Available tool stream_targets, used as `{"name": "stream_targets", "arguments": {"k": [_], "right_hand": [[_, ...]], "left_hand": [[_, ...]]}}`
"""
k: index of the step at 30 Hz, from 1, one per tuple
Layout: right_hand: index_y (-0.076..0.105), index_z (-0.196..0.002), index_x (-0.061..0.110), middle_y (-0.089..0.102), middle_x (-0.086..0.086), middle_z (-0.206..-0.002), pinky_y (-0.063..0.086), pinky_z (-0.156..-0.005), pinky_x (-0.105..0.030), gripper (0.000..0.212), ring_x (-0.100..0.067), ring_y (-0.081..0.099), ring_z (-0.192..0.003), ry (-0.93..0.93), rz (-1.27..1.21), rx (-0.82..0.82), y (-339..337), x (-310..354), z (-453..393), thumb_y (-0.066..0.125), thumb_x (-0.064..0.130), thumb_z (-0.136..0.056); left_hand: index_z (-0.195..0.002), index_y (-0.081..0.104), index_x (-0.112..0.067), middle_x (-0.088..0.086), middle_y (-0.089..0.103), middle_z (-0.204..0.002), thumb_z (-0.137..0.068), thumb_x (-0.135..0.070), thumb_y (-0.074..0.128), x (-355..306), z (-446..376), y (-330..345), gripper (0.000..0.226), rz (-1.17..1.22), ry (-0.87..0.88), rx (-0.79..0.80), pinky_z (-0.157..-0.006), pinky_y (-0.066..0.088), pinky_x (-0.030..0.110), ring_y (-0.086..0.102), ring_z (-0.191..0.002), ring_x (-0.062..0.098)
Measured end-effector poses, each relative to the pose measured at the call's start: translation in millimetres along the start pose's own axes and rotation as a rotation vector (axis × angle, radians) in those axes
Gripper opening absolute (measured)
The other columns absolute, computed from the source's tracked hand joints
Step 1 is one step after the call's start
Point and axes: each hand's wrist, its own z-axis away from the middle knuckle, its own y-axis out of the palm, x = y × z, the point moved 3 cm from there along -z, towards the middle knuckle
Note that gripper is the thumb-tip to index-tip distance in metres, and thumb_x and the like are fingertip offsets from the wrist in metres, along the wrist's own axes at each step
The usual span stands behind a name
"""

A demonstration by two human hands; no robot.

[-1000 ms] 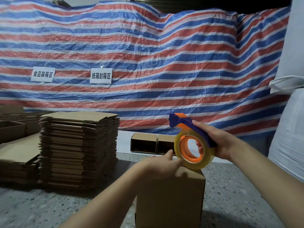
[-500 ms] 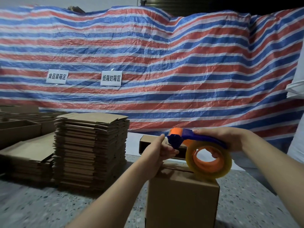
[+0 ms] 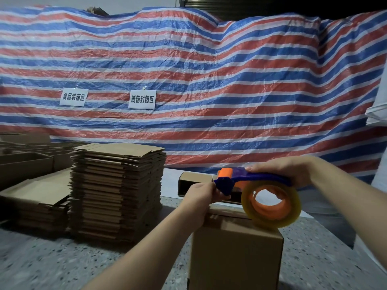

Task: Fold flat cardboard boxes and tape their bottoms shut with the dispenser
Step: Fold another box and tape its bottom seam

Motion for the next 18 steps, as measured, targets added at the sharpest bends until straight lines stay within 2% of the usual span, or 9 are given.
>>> {"name": "stream_targets", "arguments": {"k": [2,4,8,10,12,14,16,18], "right_hand": [[0.069,-0.115,0.008,0.069,-0.010,-0.086,0.052,-0.058,-0.027,0.070,-0.015,0.061,-0.062,0.028,0.035,-0.011,-9,-3,4,0.074,0.061,-0.069],[0.069,-0.112,0.007,0.069,-0.010,-0.082,0.052,-0.056,-0.027,0.069,-0.015,0.062,-0.060,0.045,0.040,-0.014,-17,-9,9,0.074,0.060,-0.068],[0.069,-0.112,0.007,0.070,-0.011,-0.082,0.053,-0.057,-0.027,0.072,-0.015,0.063,-0.061,0.062,0.033,0.002,-23,-15,11,0.076,0.061,-0.066],[0.066,-0.116,0.007,0.070,-0.011,-0.087,0.053,-0.060,-0.027,0.076,-0.015,0.063,-0.064,0.064,0.053,0.010,-22,-12,7,0.077,0.063,-0.066],[0.066,-0.117,0.007,0.070,-0.010,-0.087,0.053,-0.060,-0.026,0.078,-0.015,0.063,-0.064,0.068,0.069,0.019,-20,-10,4,0.078,0.063,-0.065],[0.065,-0.119,0.007,0.071,-0.010,-0.088,0.053,-0.060,-0.027,0.080,-0.015,0.063,-0.065,0.081,0.094,0.013,-19,-9,0,0.078,0.063,-0.063],[0.065,-0.120,0.008,0.072,-0.010,-0.089,0.053,-0.060,-0.026,0.083,-0.015,0.064,-0.065,0.086,0.125,-0.003,-16,-8,-3,0.078,0.065,-0.061],[0.067,-0.119,0.008,0.072,-0.010,-0.089,0.053,-0.059,-0.026,0.083,-0.015,0.063,-0.064,0.081,0.146,-0.017,-14,-7,-7,0.077,0.065,-0.061]], "left_hand": [[-0.069,0.061,-0.010,0.008,0.074,-0.069,-0.092,-0.009,0.039,0,-2,-2,0.032,-0.005,0.006,-0.072,-0.058,0.033,0.028,0.061,-0.049,0.006],[-0.067,0.051,-0.011,0.009,0.075,-0.073,-0.091,-0.010,0.035,0,-3,-4,0.029,-0.015,0.001,-0.112,-0.053,0.027,0.027,0.045,-0.030,0.002],[-0.075,0.050,-0.011,0.008,0.075,-0.073,-0.095,-0.015,0.035,4,-4,-2,0.025,0.010,-0.048,-0.159,-0.041,0.028,0.018,0.032,-0.026,0.007],[-0.077,0.048,-0.011,0.009,0.075,-0.072,-0.094,-0.015,0.034,5,-4,-1,0.023,0.044,-0.060,-0.196,-0.040,0.025,0.018,0.031,-0.033,0.011],[-0.075,0.047,-0.011,0.008,0.073,-0.067,-0.095,-0.015,0.033,6,-6,-2,0.024,0.080,-0.057,-0.220,-0.046,0.028,0.023,0.048,-0.051,0.017],[-0.075,0.048,-0.011,0.006,0.072,-0.063,-0.096,-0.015,0.033,6,-6,-4,0.026,0.116,-0.050,-0.234,-0.057,0.038,0.027,0.060,-0.072,0.022],[-0.073,0.050,-0.011,0.006,0.072,-0.064,-0.096,-0.015,0.035,7,-4,-6,0.027,0.129,-0.049,-0.252,-0.070,0.046,0.031,0.063,-0.076,0.020],[-0.070,0.051,-0.011,0.010,0.072,-0.070,-0.095,-0.014,0.037,6,-3,-6,0.029,0.128,-0.034,-0.256,-0.075,0.051,0.034,0.064,-0.081,0.023]]}}
